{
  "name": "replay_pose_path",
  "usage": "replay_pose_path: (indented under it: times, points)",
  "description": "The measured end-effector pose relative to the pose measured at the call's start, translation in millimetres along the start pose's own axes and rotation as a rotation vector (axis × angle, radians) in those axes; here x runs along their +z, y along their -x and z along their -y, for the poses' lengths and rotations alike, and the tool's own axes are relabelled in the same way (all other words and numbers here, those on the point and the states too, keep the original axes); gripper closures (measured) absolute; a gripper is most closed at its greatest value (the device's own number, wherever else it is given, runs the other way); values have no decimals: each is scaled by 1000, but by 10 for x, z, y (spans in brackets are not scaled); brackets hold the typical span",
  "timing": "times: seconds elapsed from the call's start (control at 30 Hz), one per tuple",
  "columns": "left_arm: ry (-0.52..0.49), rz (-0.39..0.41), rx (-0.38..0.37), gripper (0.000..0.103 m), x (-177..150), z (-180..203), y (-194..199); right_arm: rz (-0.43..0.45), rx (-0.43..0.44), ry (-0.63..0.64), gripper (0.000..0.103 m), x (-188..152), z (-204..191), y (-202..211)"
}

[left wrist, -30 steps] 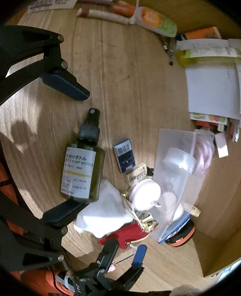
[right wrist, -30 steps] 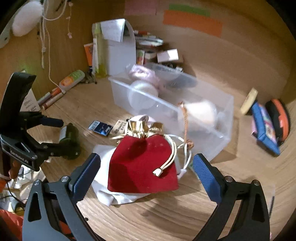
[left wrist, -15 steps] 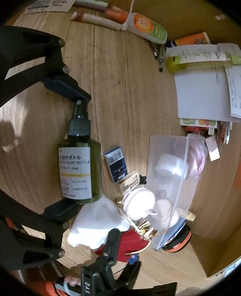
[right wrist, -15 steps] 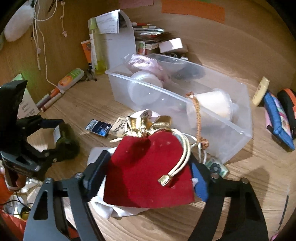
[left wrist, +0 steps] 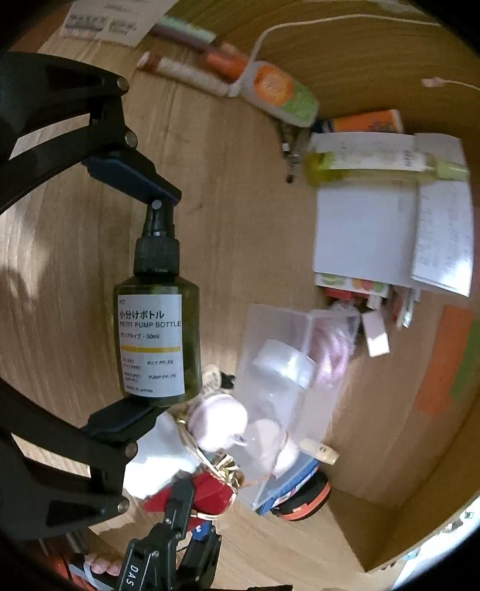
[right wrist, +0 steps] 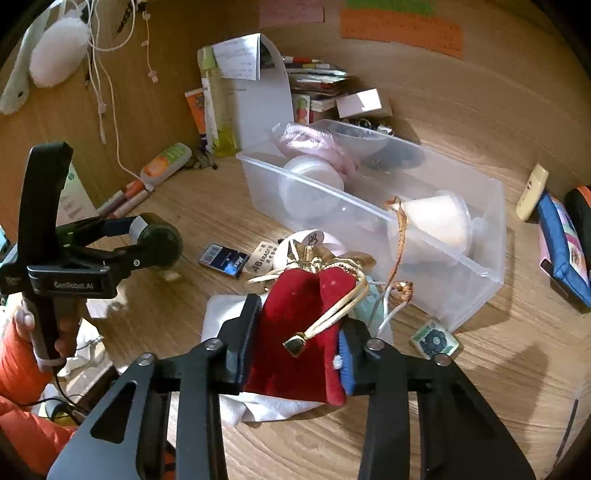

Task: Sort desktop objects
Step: 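Grasp the green pump bottle with the left gripper while the right grasps the red pouch, then carry the green pump bottle and red pouch over the clear box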

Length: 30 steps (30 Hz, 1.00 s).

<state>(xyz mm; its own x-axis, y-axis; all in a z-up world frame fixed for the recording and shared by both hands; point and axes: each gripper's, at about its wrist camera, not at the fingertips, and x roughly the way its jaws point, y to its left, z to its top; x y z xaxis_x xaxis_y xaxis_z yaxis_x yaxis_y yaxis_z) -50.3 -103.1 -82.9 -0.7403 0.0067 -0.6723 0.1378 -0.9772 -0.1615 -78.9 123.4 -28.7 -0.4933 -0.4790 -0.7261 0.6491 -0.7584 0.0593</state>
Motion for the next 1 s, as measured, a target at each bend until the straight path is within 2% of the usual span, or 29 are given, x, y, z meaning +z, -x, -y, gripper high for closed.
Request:
replay_pose_path:
  times: [0.33, 0.43, 0.57, 1.0]
  points:
    - [-46, 100, -15, 8, 249, 219, 322, 69, -2, -23, 74, 56, 111, 256]
    - [-39, 113, -57, 8, 351, 289, 392, 107, -55, 7, 74, 71, 129, 365]
    - [-33, 126, -112, 8, 470, 377, 440, 147, -76, 2, 74, 119, 231, 548]
    - [-138, 170, -87, 8, 948, 766, 349, 261, -132, -7, 74, 427, 558, 918]
